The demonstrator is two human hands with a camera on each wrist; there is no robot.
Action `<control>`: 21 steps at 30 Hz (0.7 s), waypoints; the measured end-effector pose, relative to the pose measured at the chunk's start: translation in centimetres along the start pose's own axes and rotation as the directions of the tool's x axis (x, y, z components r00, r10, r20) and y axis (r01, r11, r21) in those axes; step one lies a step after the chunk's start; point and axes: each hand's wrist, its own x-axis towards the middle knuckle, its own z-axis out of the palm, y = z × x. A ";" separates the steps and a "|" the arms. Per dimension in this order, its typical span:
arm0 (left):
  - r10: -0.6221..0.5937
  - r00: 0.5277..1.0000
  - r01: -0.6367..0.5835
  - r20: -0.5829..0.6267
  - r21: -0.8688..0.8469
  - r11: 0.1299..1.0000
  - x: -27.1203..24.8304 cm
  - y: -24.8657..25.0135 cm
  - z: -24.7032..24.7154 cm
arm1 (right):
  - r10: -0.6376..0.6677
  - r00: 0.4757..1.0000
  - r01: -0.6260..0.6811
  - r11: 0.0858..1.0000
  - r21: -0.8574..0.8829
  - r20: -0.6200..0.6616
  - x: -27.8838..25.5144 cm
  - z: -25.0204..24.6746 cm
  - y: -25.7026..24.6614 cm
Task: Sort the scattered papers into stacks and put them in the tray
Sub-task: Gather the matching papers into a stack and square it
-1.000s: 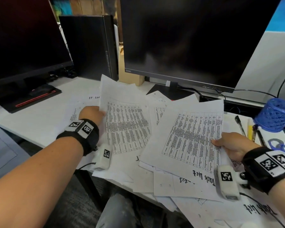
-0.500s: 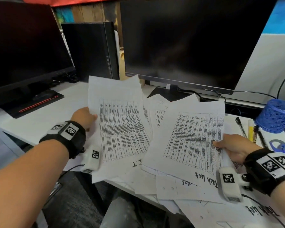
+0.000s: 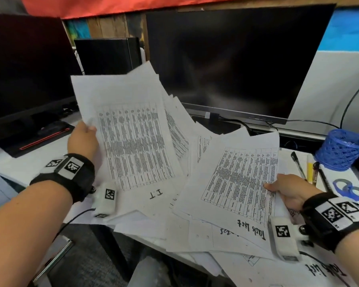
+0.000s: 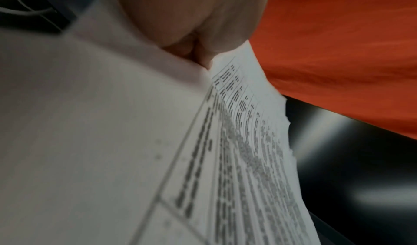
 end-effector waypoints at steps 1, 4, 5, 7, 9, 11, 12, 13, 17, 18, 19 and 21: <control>0.007 0.999 -0.008 -0.038 -0.038 0.999 0.0 0.2 -0.5 | 0.003 1.000 -0.003 1.000 0.017 -0.012 -0.1 -0.1 0.0; 0.005 0.992 -0.017 -0.125 -0.099 0.995 0.6 0.3 -1.8 | -0.007 0.998 0.005 0.999 -0.032 -0.058 0.1 -0.2 0.4; -0.019 0.990 0.006 -0.139 -0.094 0.996 1.2 0.0 -2.0 | -0.034 0.996 0.030 0.998 -0.051 -0.080 0.2 -0.3 0.6; -0.055 0.987 0.041 -0.153 -0.094 0.995 2.0 -0.1 -2.7 | -0.065 0.993 0.059 0.997 -0.056 -0.101 0.9 -0.7 1.2; -0.093 0.987 0.084 -0.130 -0.071 0.994 2.4 0.0 -3.0 | -0.069 0.993 0.061 0.995 -0.076 -0.099 1.1 -0.9 1.4; -0.108 0.988 0.104 -0.111 -0.042 0.994 2.5 -0.1 -2.7 | -0.090 0.991 0.084 0.994 -0.064 -0.102 0.3 -0.6 1.1; -0.127 0.987 0.123 -0.095 -0.047 0.991 2.4 -0.1 -2.3 | -0.092 0.991 0.088 0.995 -0.042 -0.098 -0.2 -0.5 0.8; -0.142 0.987 0.138 -0.073 -0.057 0.989 2.3 -0.3 -1.8 | -0.102 0.991 0.102 0.995 -0.007 -0.086 -1.1 -0.2 0.4; -0.146 0.989 0.148 0.027 -0.099 0.984 0.6 0.1 0.8 | -0.157 0.988 0.155 0.964 0.216 -0.007 -2.6 0.4 -0.2; -0.125 0.991 0.130 0.056 -0.087 0.988 0.0 0.4 1.5 | -0.165 0.986 0.156 0.949 0.273 0.010 -3.1 0.6 -0.5; -0.112 0.990 0.119 0.084 -0.087 0.989 -0.7 0.9 2.1 | -0.175 0.984 0.156 0.932 0.327 0.027 -3.7 0.7 -0.9; -0.080 0.978 0.094 0.194 -0.062 0.994 -2.1 1.2 3.4 | -0.212 0.975 0.161 0.879 0.450 0.065 -4.3 1.0 -1.4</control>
